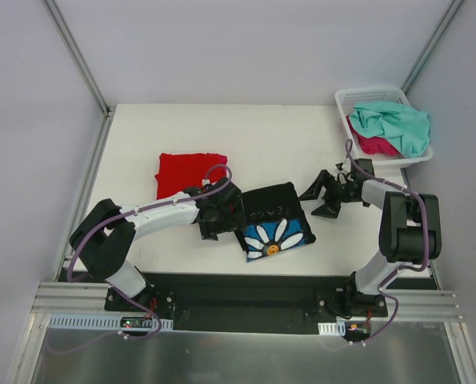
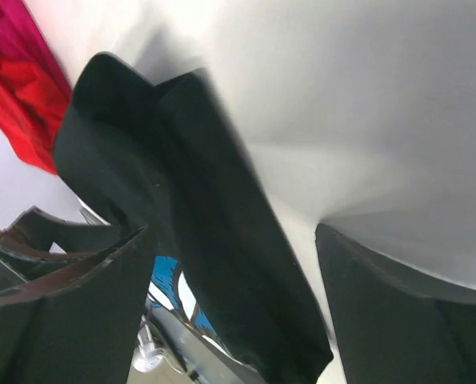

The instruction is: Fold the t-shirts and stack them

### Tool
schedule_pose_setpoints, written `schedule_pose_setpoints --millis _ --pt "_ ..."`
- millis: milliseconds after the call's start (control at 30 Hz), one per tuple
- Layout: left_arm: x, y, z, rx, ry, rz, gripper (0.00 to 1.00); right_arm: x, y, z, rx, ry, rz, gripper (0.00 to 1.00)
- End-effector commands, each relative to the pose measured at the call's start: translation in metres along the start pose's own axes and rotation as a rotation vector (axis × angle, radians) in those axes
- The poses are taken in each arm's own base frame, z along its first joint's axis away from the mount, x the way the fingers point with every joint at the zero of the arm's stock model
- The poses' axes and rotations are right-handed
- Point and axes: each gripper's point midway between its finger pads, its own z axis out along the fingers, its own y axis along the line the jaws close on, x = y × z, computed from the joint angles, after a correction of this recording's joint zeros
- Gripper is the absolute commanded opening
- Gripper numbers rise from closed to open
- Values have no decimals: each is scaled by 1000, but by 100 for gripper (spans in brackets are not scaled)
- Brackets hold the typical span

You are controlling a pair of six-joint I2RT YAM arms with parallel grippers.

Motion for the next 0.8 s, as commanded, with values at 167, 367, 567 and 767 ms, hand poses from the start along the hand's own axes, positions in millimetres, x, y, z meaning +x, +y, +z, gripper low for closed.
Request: schedule_pose_setpoints --millis 167,367,567,767 --pt "-6 -12 -13 37 -14 11 99 10 34 -6 -143 36 -73 86" --pt "-5 -9 -13 35 -12 11 99 20 25 2 -145 59 -37 84" --pt "-4 -9 -12 33 -6 11 99 34 10 13 -140 83 0 81" --pt "-4 -10 -13 35 -8 11 99 44 7 21 -143 106 2 80"
